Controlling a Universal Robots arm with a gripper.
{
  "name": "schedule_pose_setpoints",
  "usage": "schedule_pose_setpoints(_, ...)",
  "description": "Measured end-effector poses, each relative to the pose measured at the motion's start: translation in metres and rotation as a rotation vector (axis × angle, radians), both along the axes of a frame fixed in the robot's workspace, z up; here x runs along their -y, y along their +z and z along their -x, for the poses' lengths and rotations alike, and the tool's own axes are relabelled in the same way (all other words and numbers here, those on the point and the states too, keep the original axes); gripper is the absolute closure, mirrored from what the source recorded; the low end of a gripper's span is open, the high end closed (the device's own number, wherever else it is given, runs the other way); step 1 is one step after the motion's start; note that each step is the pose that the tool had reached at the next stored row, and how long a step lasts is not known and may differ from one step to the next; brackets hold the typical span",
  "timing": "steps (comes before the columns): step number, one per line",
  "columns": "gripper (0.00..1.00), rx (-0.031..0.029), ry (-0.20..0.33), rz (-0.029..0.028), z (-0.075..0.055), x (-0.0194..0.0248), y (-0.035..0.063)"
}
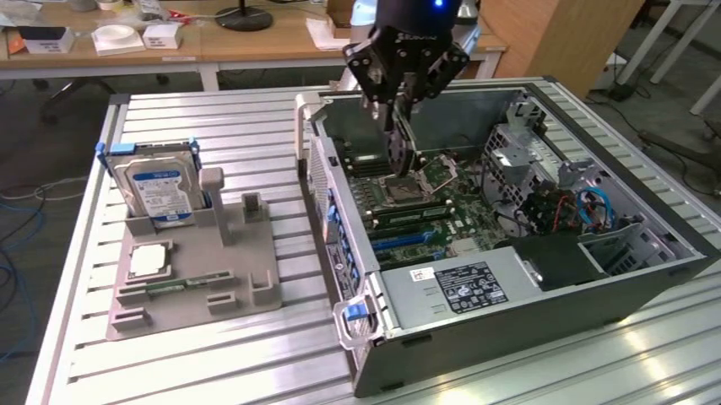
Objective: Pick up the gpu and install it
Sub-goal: 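Pick up the gpu and move the gpu toward the slot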
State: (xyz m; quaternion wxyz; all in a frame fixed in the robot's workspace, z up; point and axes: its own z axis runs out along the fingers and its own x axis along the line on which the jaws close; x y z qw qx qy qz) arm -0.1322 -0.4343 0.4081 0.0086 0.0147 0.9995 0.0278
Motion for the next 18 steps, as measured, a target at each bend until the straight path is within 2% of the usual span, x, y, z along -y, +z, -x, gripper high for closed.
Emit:
schedule_pose_setpoints(12, 0.74, -0.0007, 0.000, 0.0000, -0.053, 0.0000, 0.0000)
schedule_pose_setpoints(18, 0.74, -0.0007, 0.045, 0.0000, -0.062, 0.0000, -0.0006)
